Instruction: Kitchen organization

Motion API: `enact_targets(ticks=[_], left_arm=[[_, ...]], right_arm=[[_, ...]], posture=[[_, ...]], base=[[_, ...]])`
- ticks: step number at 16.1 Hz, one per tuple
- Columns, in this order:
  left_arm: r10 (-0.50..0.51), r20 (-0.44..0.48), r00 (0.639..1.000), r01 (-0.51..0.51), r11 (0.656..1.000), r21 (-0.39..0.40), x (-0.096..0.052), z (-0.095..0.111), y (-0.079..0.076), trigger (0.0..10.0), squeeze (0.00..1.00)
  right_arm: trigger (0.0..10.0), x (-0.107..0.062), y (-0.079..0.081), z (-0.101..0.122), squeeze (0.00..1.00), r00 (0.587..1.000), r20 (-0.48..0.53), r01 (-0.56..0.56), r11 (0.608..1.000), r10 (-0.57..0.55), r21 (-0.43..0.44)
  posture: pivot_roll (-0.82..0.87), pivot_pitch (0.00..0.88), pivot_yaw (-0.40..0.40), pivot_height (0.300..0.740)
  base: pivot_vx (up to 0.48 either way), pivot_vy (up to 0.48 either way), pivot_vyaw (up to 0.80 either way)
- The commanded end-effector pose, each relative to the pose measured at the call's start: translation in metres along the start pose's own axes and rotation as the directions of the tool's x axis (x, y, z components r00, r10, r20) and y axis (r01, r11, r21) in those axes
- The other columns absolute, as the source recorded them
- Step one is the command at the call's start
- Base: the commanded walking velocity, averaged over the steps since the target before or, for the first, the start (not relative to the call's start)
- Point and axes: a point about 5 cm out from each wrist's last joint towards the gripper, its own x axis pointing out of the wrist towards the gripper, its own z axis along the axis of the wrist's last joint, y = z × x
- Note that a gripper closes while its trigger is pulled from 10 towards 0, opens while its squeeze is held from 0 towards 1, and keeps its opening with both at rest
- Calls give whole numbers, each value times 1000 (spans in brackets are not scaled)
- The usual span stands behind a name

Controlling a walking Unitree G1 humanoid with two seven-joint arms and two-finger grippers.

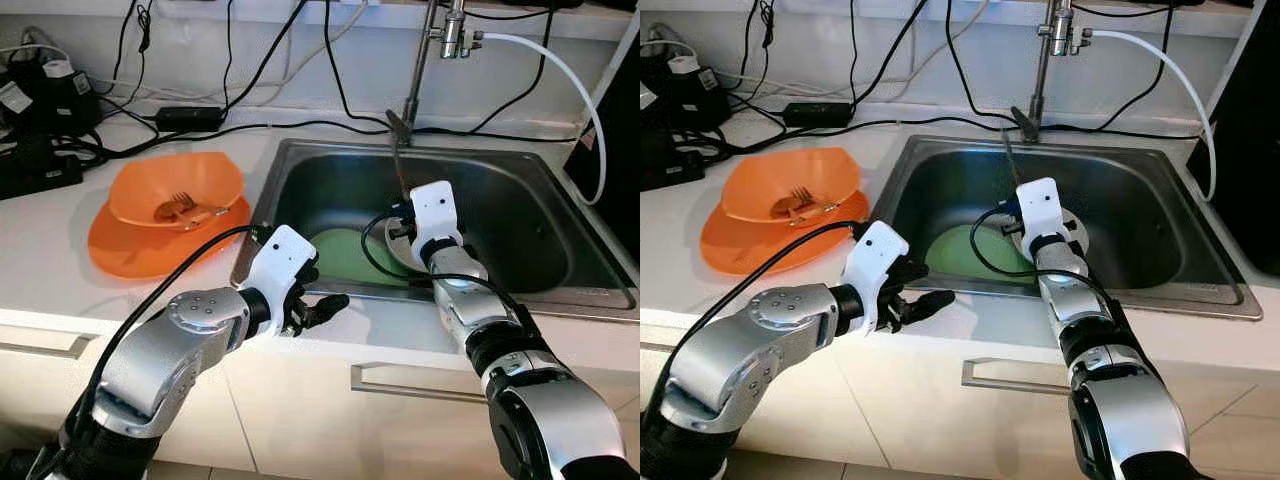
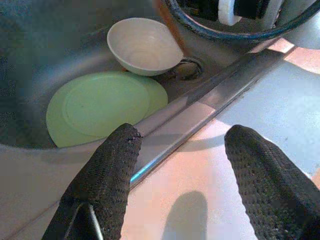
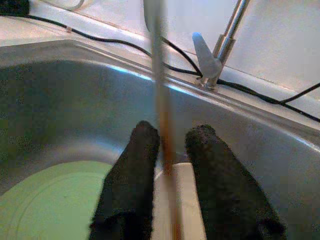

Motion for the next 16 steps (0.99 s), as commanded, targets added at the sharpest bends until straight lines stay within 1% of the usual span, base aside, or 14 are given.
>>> enact_targets(ticks=[1,2,3,10,16], left_arm=[[1,10,1000,-2,1000,20,2,4,0,10000,0],[2,14,1000,-3,1000,19,4,4,0,10000,0],[6,17,1000,-7,1000,22,6,5,1,10000,0],[14,33,999,-15,999,38,15,4,6,10000,0],[7,43,999,-9,998,54,21,3,6,10000,0]], right_arm=[[10000,2,0,2,1000,1000,-12,-8,1000,8,-11],[10000,2,0,1,1000,1000,-22,-6,1000,6,-20],[10000,3,0,1,0,1000,-30,-6,1000,6,-23],[10000,8,1,12,0,1000,-11,-14,999,14,-32],[10000,8,4,12,0,1000,-4,-24,999,24,-36]], posture=[[157,0,-9,740],[157,0,-11,740],[161,0,-15,740],[139,0,-17,740],[133,0,-20,740]], base=[[0,0,0],[0,0,0],[0,0,0],[0,0,0],[0,0,0]])
